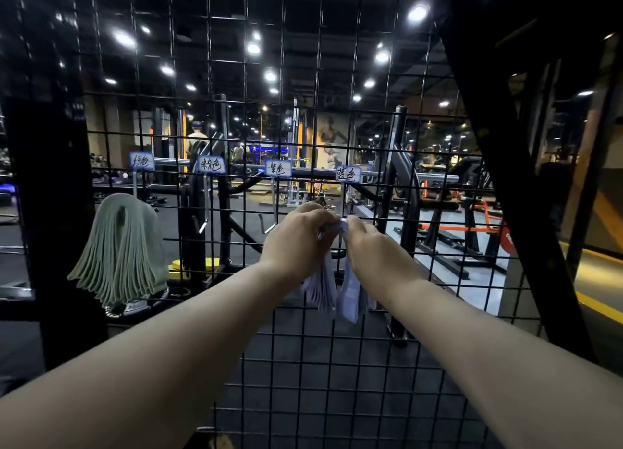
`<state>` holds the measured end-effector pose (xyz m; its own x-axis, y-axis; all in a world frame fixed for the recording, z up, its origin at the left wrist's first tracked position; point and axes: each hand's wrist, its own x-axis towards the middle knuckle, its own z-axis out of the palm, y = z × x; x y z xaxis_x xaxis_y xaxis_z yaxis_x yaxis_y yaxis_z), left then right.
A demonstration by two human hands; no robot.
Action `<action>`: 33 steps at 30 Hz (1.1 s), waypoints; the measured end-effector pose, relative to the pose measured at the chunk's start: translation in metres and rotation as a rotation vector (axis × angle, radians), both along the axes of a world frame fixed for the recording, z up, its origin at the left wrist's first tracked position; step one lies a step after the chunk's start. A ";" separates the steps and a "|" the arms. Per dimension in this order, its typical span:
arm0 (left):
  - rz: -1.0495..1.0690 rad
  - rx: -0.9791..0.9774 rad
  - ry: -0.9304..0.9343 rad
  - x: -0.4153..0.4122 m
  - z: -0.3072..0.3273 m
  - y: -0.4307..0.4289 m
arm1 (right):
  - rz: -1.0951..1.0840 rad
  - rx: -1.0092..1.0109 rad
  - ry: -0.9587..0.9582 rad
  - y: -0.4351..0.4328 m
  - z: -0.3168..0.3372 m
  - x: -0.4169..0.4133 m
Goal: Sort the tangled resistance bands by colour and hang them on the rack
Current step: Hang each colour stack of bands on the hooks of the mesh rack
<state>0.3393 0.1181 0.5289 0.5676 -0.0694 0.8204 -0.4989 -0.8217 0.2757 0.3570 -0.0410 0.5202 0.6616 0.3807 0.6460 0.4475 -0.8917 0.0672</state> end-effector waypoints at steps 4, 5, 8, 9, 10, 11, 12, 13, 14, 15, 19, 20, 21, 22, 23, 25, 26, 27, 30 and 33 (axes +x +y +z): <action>-0.079 -0.063 0.074 0.001 0.005 0.002 | 0.040 0.156 0.133 0.000 0.001 0.010; -0.076 -0.073 0.098 -0.001 0.004 0.001 | 0.057 0.202 0.182 0.001 -0.001 0.010; -0.052 -0.084 0.130 -0.004 -0.002 -0.004 | 0.070 0.270 0.243 0.005 -0.008 0.005; -0.049 -0.089 0.140 -0.005 -0.003 -0.006 | 0.065 0.284 0.249 0.005 -0.008 0.005; -0.047 -0.090 0.151 -0.007 -0.004 -0.008 | 0.062 0.287 0.246 0.006 -0.007 0.003; -0.043 -0.092 0.161 -0.007 -0.006 -0.009 | 0.062 0.279 0.234 0.006 -0.005 0.001; -0.040 -0.098 0.171 -0.006 -0.007 -0.010 | 0.064 0.259 0.215 0.006 -0.002 -0.003; -0.037 -0.113 0.188 -0.006 -0.008 -0.011 | 0.077 0.269 0.218 0.007 0.001 -0.006; -0.033 -0.134 0.213 -0.006 -0.008 -0.011 | 0.094 0.285 0.237 0.006 0.003 -0.008; -0.032 -0.156 0.249 -0.005 -0.007 -0.012 | 0.110 0.300 0.255 0.005 0.005 -0.009; -0.112 -0.290 0.372 -0.007 -0.009 -0.013 | 0.227 0.456 0.334 0.001 0.004 -0.005; -0.178 -0.365 0.398 -0.008 -0.010 -0.013 | 0.250 0.488 0.355 -0.001 0.002 -0.003; -0.262 -0.452 0.436 -0.010 -0.009 -0.014 | 0.279 0.518 0.383 -0.004 0.000 -0.002; -0.343 -0.540 0.484 -0.012 -0.008 -0.014 | 0.311 0.550 0.421 -0.006 -0.001 -0.003; -0.406 -0.613 0.528 -0.013 -0.006 -0.014 | 0.356 0.591 0.457 -0.008 -0.002 -0.003; -0.469 -0.687 0.558 -0.012 -0.004 -0.011 | 0.441 0.681 0.562 -0.011 0.001 -0.005; -0.491 -0.698 0.558 -0.011 -0.004 -0.009 | 0.477 0.726 0.620 -0.013 0.002 -0.004; -0.507 -0.700 0.557 -0.009 -0.005 -0.008 | 0.494 0.754 0.652 -0.015 0.002 -0.002; -0.491 -0.706 0.534 -0.006 -0.011 -0.006 | 0.478 0.739 0.631 -0.020 0.001 0.004; -0.536 -0.800 0.543 -0.008 -0.016 -0.006 | 0.483 0.776 0.637 -0.020 0.001 0.007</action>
<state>0.3311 0.1119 0.5131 0.9209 0.0255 0.3890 -0.3885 -0.0217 0.9212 0.3637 -0.0607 0.5211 0.8486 0.3273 0.4156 0.5127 -0.3153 -0.7986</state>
